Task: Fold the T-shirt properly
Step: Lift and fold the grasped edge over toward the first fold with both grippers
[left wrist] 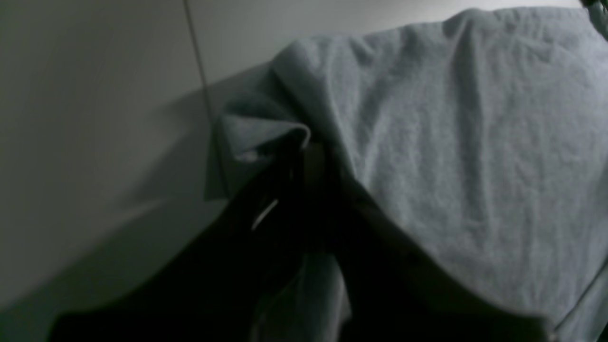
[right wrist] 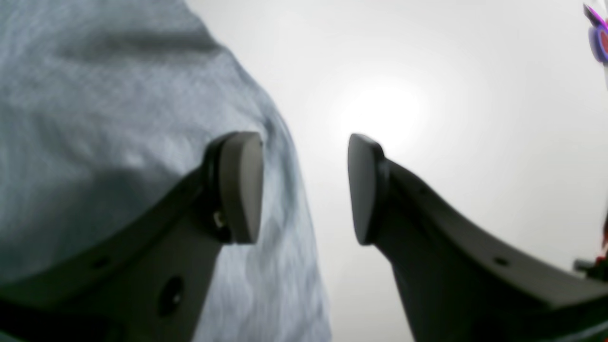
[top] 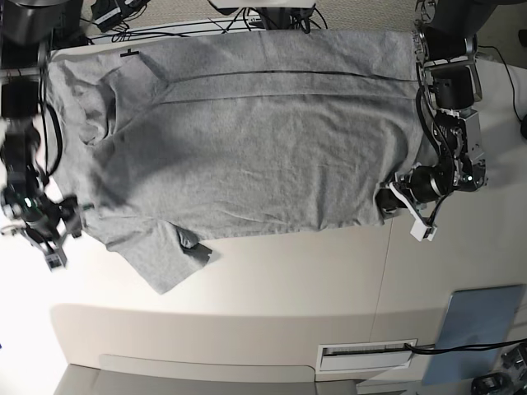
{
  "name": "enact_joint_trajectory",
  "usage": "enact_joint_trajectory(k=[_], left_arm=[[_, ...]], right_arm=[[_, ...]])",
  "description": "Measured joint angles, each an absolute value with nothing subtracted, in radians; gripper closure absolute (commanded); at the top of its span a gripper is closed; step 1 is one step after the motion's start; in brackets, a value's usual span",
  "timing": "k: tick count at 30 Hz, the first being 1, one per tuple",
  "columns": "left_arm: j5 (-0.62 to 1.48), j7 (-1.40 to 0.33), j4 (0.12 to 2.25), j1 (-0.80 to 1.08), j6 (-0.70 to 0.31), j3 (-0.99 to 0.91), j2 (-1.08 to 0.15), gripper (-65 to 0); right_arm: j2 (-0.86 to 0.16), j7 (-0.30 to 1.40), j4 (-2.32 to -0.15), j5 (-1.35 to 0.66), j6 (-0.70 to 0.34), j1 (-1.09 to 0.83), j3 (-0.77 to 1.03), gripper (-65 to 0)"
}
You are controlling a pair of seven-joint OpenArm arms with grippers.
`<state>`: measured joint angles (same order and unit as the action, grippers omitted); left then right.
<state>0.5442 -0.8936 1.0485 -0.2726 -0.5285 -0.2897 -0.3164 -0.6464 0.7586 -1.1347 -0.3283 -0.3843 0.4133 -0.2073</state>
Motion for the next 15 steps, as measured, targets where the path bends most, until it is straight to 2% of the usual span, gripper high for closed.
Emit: enact_joint_trajectory(k=[8,15], left_arm=[[0.5,-0.883,1.052,-0.276,-0.521,-0.289,-0.316,0.0],[0.495,-0.882,1.052,-0.277,-0.521,-0.289,-0.319,0.0]], right_arm=[[-0.498,0.708,-0.693,-0.297,-0.518,0.691,-0.345,-28.5],[-0.42,0.566,-0.464,-0.077,-0.508,0.799,-0.346,-28.5]])
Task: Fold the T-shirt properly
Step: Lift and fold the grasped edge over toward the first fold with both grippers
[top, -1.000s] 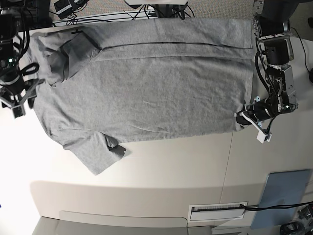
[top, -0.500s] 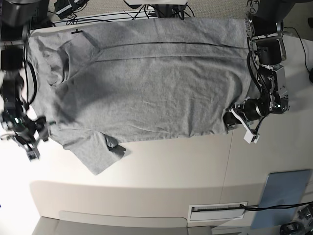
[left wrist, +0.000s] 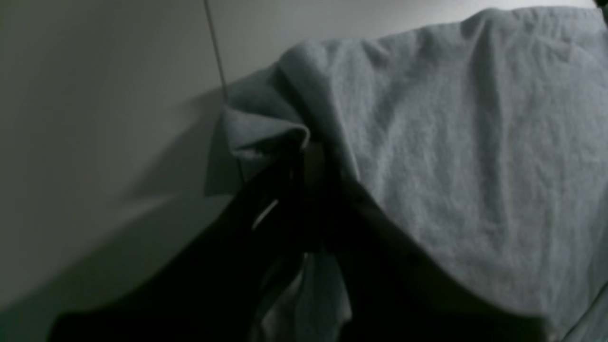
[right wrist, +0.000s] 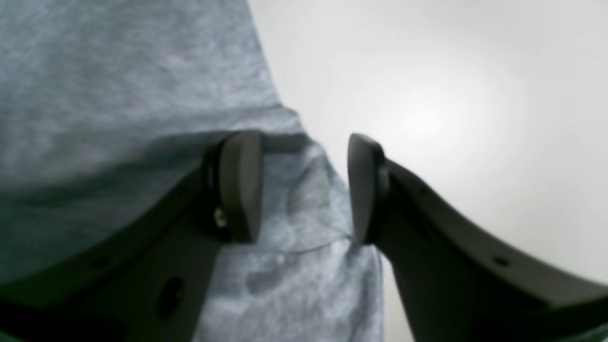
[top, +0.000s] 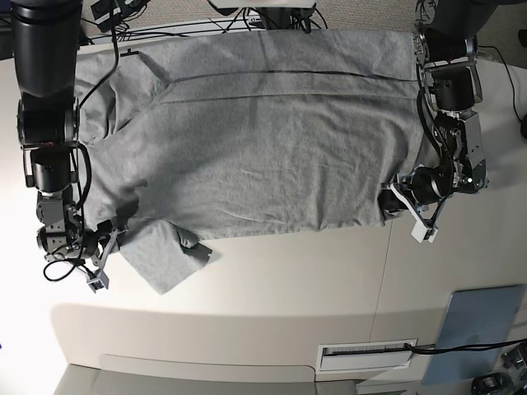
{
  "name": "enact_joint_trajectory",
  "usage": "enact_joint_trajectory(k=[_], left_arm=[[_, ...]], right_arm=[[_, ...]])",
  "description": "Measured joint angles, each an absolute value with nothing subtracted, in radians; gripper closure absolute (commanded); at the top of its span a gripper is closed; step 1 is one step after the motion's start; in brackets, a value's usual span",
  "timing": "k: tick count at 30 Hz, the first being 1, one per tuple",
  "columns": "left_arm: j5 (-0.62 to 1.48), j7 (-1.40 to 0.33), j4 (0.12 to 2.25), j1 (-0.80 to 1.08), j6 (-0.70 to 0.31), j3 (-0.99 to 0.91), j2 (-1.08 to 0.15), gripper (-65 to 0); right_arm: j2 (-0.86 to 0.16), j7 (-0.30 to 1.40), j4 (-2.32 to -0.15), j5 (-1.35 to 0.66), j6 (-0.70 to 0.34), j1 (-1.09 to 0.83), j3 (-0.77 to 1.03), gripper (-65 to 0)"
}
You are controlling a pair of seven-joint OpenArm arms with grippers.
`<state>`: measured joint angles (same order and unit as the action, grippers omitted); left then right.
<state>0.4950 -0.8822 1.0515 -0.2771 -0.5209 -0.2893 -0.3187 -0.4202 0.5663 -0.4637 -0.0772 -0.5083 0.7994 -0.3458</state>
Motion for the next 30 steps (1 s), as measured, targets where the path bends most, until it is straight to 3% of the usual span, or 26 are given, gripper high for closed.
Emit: enact_joint_trajectory(k=[10,18,28,30], left_arm=[[0.494,-0.882,1.052,-0.277,-0.521,-0.289,-0.319,0.0],[0.494,-0.882,1.052,-0.277,-0.521,-0.289,-0.319,0.0],[0.494,-0.883,1.052,-0.277,-0.521,-0.289,-0.319,0.0],[0.493,-0.883,1.052,-0.277,-0.521,-0.289,-0.32,0.0]], right_arm=[[-0.402,0.589,-0.45,-0.027,-0.505,0.785,-0.342,-27.7],[-0.403,0.591,-0.465,-0.053,-0.553,0.745,-0.34,0.0],[-0.455,0.638,-0.448,-0.11,-0.566,0.78,-0.341,0.0],[-0.479,0.65,-0.441,-0.121,-0.565,0.8,-0.342,-9.5]])
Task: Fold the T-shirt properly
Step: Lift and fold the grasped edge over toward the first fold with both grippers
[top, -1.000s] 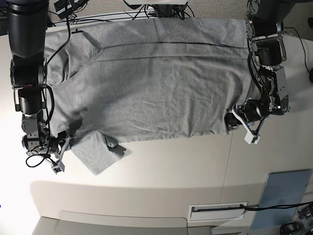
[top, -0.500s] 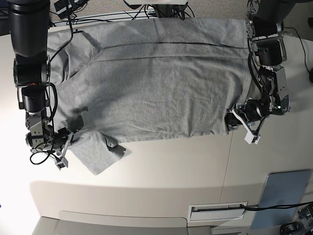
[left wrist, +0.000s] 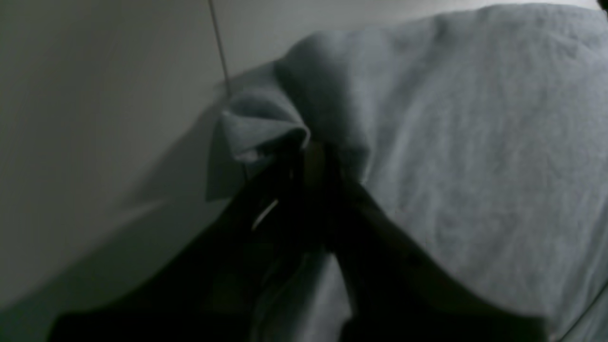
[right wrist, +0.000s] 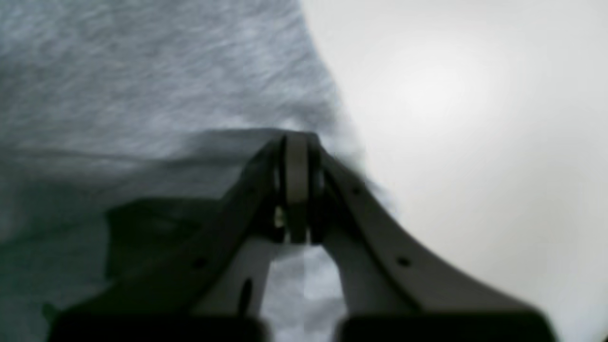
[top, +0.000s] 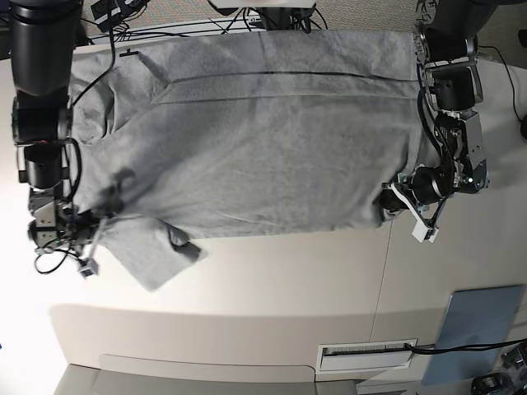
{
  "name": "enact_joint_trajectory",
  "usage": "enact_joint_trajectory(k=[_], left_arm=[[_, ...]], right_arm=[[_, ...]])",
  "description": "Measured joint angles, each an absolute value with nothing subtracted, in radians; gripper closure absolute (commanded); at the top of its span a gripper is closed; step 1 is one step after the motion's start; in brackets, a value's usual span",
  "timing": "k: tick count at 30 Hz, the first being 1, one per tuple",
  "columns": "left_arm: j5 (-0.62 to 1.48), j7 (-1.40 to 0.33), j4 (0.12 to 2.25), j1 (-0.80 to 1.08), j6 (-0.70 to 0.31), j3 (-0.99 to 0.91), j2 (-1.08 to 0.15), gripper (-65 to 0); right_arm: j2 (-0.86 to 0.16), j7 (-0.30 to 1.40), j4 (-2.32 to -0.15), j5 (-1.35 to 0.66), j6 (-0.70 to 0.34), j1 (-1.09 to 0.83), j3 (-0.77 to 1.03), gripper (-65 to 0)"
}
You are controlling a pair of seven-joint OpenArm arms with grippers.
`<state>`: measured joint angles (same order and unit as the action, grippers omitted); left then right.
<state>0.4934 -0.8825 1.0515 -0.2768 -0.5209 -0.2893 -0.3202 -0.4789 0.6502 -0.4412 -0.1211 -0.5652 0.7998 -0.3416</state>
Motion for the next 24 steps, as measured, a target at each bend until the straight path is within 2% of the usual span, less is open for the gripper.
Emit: enact_joint_trajectory(k=[3,5,11,16,22,24], left_arm=[[0.493,-0.882,1.052,-0.277,-0.521,-0.289,-0.321,0.0],[0.494,-0.883,1.052,-0.277,-0.521,-0.289,-0.321,0.0],[0.494,-0.883,1.052,-0.277,-0.521,-0.289,-0.321,0.0],[0.494,-0.882,1.052,-0.277,-0.521,-0.289,-0.321,0.0],[0.493,-0.882,1.052,-0.277,-0.521,-0.289,-0.321,0.0],[0.494,-0.882,1.052,-0.277,-0.521,-0.289,-0.321,0.0]], right_arm=[[-0.518,0.625,-0.441,-0.167,-0.565,0.844,-0.342,-29.3],[-0.532,0.592,-0.446,-0.17,-0.561,0.856,-0.341,-34.6],[-0.529,0.591,-0.443,-0.155,-0.559,0.785,-0.342,-35.2],[-0.529,0.506,-0.445,-0.157,-0.517,0.734,-0.342,-35.2],[-0.532,0.475,-0.454,-0.172,-0.517,0.701,-0.339,-34.9],[-0.533,0.47,-0.457,-0.174,-0.517,0.694,-0.337,-30.1]])
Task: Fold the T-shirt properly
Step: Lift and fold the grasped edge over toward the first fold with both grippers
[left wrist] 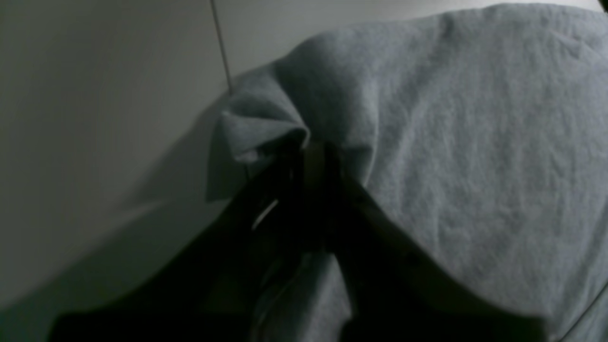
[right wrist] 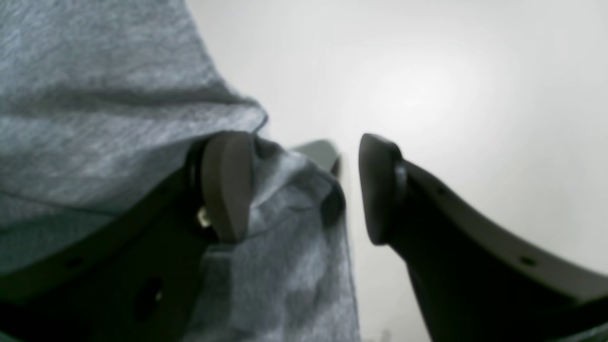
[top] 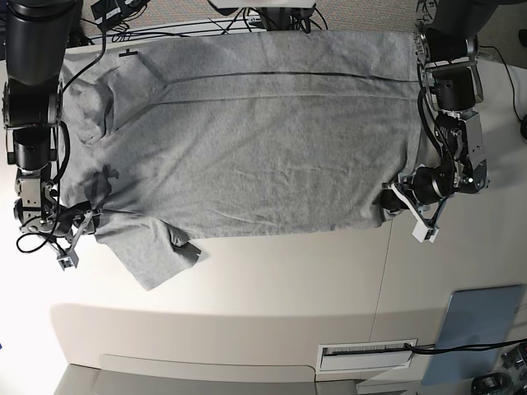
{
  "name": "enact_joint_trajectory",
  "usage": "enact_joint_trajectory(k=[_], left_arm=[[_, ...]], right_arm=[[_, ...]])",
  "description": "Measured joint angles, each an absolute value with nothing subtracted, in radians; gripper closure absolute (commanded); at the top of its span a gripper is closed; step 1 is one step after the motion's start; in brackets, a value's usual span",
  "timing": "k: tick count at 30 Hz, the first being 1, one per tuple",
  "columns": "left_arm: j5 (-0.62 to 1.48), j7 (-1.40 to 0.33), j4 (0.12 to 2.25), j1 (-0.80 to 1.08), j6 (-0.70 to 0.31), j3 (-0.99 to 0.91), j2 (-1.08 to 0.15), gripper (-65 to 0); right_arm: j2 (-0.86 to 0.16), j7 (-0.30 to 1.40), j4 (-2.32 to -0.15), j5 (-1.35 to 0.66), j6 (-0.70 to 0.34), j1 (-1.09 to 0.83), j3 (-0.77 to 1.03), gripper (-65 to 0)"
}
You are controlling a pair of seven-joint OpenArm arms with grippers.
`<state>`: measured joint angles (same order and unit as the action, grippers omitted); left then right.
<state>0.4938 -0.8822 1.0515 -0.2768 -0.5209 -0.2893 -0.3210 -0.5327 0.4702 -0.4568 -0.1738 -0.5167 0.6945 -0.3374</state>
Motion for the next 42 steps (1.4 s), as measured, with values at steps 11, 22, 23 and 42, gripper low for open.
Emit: enact_joint_trajectory(k=[11,22,23,42], left_arm=[[0.472,-0.83,1.076,-0.268,-0.461,-0.289,-0.318,0.0],[0.445,-0.862,1.256,-0.245,-0.411,-0.283,-0.313,0.0],[0.447,-0.865,1.266,-0.238,-0.399,-0.284,-0.313,0.0],[0.506,-0.876,1.618,0.058,-0.36,-0.283,-0.315,0.0]], right_arm=[[-0.53,0.492,-0.46,-0.13,-0.491,0.693,-0.337,0.0],[-0.684,0.582,-0.682,-0.361,-0.477,0.637,-0.346,0.0],[-0.707,0.581,-0.736,-0.386,-0.479,0.622,-0.346,0.0],[-0.789,0.683,-1.348,-0.373,-0.339,-0.025,0.098,0.0]])
